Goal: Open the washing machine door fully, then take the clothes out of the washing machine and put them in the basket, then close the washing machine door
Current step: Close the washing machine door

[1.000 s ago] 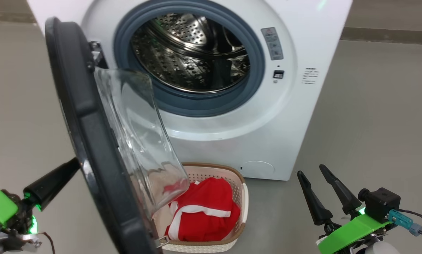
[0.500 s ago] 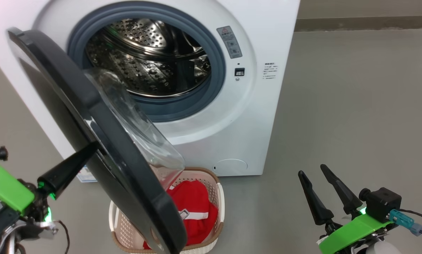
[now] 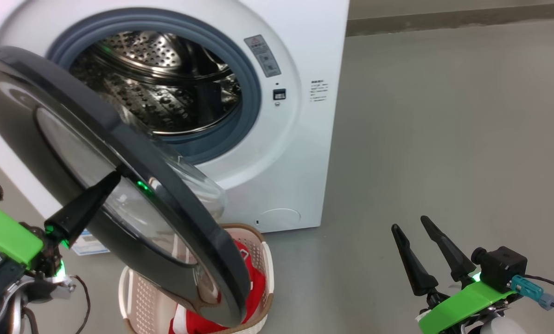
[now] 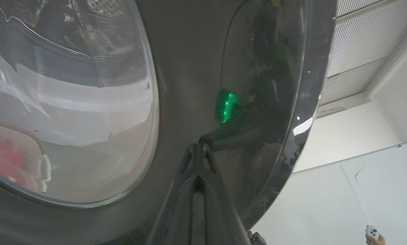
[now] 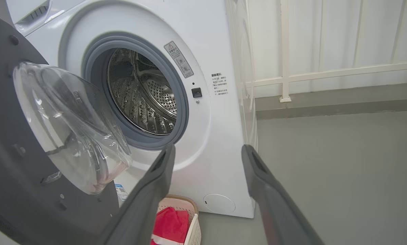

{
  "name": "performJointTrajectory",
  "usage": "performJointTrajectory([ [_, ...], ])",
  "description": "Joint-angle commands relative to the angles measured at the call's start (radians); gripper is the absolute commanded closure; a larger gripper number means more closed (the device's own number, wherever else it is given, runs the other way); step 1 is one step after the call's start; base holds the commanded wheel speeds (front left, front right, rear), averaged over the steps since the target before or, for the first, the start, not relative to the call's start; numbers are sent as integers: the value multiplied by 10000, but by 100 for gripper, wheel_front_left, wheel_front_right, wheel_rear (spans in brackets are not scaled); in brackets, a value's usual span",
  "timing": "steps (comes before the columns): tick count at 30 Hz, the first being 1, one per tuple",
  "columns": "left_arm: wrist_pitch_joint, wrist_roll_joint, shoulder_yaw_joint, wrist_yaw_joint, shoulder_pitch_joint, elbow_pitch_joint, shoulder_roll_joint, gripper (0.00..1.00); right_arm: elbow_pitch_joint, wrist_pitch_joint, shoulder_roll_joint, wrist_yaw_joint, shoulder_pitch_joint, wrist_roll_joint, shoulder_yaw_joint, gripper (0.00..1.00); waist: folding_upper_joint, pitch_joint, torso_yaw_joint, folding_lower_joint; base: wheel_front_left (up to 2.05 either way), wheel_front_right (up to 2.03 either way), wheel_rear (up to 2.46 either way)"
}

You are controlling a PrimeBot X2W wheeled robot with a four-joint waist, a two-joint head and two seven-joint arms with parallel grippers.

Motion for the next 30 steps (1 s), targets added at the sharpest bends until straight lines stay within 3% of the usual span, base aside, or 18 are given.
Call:
performJointTrajectory([
  [1,-62,89,347,-151,-644,-200,190,100,-272,-49,-82,16,-225,15,155,0,0,17,-122,0,0,0,0],
  [17,-1050,625,499,-367,-1336,670,-123,100,-271,-49,-67,16,-316,30,210,0,0,153,-931,0,0,0,0],
  [30,-1895,1065,818,-467,-1910,1507,-169,100,-297,-49,-46,16,-438,23,253,0,0,547,-2088,0,0,0,0],
])
